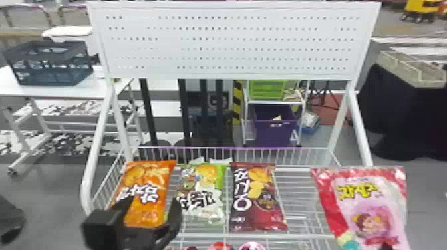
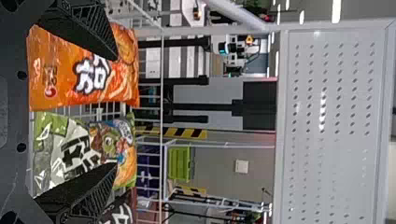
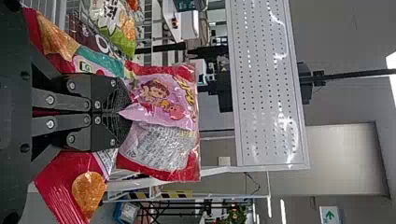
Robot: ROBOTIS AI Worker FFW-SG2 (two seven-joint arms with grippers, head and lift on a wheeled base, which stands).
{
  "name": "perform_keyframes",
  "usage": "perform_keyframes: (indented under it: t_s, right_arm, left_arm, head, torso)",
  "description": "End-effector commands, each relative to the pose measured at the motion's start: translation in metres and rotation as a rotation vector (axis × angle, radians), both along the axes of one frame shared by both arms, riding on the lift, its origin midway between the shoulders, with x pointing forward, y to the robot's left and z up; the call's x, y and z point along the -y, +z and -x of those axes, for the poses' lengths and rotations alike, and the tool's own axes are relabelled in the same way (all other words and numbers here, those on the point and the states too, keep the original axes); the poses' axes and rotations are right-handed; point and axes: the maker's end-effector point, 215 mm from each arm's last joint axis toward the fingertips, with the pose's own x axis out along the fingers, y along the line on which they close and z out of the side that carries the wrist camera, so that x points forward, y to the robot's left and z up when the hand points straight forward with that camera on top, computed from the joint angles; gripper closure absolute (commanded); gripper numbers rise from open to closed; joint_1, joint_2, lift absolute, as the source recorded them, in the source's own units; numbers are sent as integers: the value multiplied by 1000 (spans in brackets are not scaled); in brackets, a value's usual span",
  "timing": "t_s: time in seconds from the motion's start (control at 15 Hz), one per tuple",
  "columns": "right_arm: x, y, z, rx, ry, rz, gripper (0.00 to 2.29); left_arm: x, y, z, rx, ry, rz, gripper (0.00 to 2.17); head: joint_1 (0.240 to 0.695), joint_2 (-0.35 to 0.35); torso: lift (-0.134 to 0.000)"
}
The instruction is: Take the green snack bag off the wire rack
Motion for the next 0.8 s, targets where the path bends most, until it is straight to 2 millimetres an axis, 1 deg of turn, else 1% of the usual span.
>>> perform_keyframes:
  t_s: [0.0, 0.13, 0.2, 0.27, 0.4, 0.47, 0.53, 0.6, 0.73]
  right_arm:
    - [-1, -1, -1, 0, 1, -1, 2240]
    - [0, -2, -2, -2, 0, -1, 2240]
    - [0, -3, -2, -2, 0, 0, 2236]
    - [0, -2, -2, 0, -2, 0, 2240]
    - [-1, 0, -2, 4, 1, -2, 2236]
    - [-1, 0, -2, 4, 2, -3, 2236]
    - [-1, 0, -2, 4, 2, -1, 2240]
    - [-2, 1, -1, 4, 3, -2, 2236]
    - [-1, 1, -1, 4, 2, 0, 2240]
  left_arm:
    - [28, -17, -26, -37, -46, -15, 83]
    - [45, -29, -46, -61, -71, -19, 87]
    - [50, -37, -54, -74, -77, -21, 87]
    - [57, -46, -62, -93, -86, -27, 87]
    - [75, -62, -74, -133, -97, -14, 87]
    - [83, -61, -82, -134, -110, -17, 87]
    - [87, -68, -87, -148, -113, -21, 87]
    - [93, -68, -93, -150, -120, -29, 87]
    - [92, -74, -102, -166, -110, -56, 87]
  head:
    - [499, 0]
    - [499, 0]
    - [499, 0]
    - [499, 0]
    - [499, 0]
    - [499, 0]
    - [499, 0]
    - [499, 0]
    - [499, 0]
  torso:
    - [0]
    - [0]
    - [0]
    - [0]
    - [0]
    - [0]
    - [0]
    - [0]
    - [0]
